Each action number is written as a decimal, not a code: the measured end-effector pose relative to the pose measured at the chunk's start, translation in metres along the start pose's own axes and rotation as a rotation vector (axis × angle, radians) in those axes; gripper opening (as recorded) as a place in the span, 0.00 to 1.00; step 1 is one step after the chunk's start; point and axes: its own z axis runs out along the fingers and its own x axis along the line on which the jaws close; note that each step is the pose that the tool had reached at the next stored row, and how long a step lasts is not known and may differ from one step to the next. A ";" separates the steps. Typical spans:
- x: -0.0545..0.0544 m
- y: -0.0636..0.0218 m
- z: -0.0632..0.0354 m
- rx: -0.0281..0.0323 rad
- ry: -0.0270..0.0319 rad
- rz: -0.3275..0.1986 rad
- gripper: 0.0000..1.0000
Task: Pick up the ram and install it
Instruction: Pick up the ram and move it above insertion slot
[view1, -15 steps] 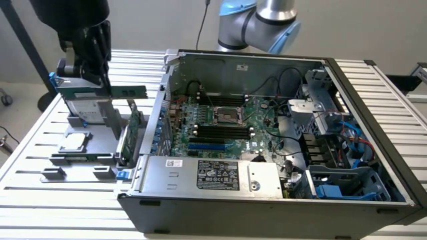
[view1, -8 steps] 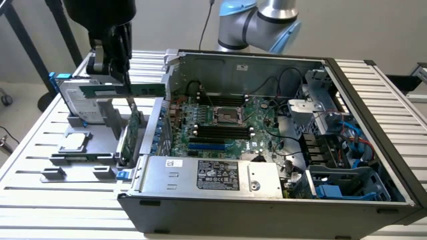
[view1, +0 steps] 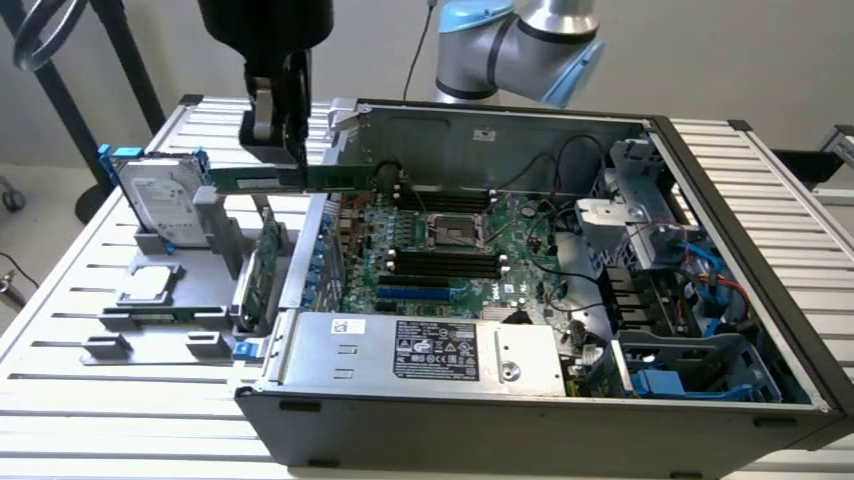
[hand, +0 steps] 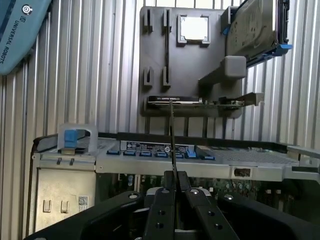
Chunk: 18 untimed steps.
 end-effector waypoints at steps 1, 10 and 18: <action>0.000 -0.0045 -0.0002 -0.0001 0.0001 0.000 0.14; -0.014 -0.0397 0.0062 -0.0023 0.0094 0.001 0.14; -0.033 -0.0644 0.0160 -0.0034 0.0218 0.002 0.14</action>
